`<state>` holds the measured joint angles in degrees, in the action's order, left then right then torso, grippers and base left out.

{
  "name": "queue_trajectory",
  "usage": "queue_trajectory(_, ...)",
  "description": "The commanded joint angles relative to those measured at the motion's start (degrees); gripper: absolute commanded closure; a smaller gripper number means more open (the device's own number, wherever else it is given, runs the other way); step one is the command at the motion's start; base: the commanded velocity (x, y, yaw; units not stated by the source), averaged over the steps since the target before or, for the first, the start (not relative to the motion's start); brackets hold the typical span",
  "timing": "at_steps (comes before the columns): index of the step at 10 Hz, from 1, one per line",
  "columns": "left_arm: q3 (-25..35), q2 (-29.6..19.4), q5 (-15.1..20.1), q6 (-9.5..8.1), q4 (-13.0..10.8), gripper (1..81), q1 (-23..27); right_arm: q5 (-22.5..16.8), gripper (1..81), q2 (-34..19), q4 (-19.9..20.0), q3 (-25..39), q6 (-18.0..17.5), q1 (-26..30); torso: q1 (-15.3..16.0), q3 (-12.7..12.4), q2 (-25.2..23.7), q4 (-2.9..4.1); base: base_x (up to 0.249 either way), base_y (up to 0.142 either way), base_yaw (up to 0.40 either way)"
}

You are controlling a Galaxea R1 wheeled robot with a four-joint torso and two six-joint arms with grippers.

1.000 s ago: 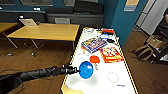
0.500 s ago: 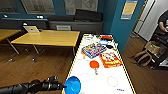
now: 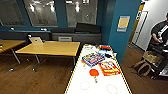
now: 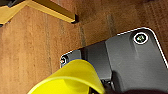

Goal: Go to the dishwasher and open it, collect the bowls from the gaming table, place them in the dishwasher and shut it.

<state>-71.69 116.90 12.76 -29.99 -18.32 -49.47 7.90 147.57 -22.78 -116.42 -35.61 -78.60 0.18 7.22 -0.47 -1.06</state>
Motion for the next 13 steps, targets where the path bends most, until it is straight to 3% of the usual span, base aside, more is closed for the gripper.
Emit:
queue_trajectory(1, -8.88, 5.62, -5.82, 0.02, -9.53, 81.1, -6.56, -1.66, 81.1, -1.28, -0.59, 0.33, -0.07, 2.79, 0.02, -3.23, 0.00, 0.00, 0.000, 0.000, 0.000)
queue_trajectory(2, -11.80, 7.66, -6.17, 0.11, -10.07, 81.1, -8.31, -1.66, 81.1, -0.93, -0.68, -0.20, -0.07, 2.79, -0.02, -1.29, -0.02, 0.00, 0.000, 0.000, 0.000)
queue_trajectory(6, -25.56, 15.99, -8.00, 0.19, -12.44, 81.1, -15.08, -1.66, 81.1, 1.17, -0.86, -3.09, 0.28, 2.79, -0.11, -2.14, -0.09, 0.00, 0.000, 0.000, 0.000)
queue_trajectory(8, -32.78, 19.42, -12.22, 0.28, -12.62, 81.1, -19.04, -1.83, 81.1, 3.46, -1.12, -6.35, 0.54, 2.36, -0.11, -2.16, -0.09, 0.00, 0.000, 0.000, 0.000)
queue_trajectory(13, -47.12, 27.33, -18.21, 0.11, -12.70, 81.1, -27.30, -2.54, 81.1, 9.97, -1.12, -15.40, 0.72, -0.81, -0.11, -2.18, -0.11, 0.00, 0.000, 0.000, 0.000)
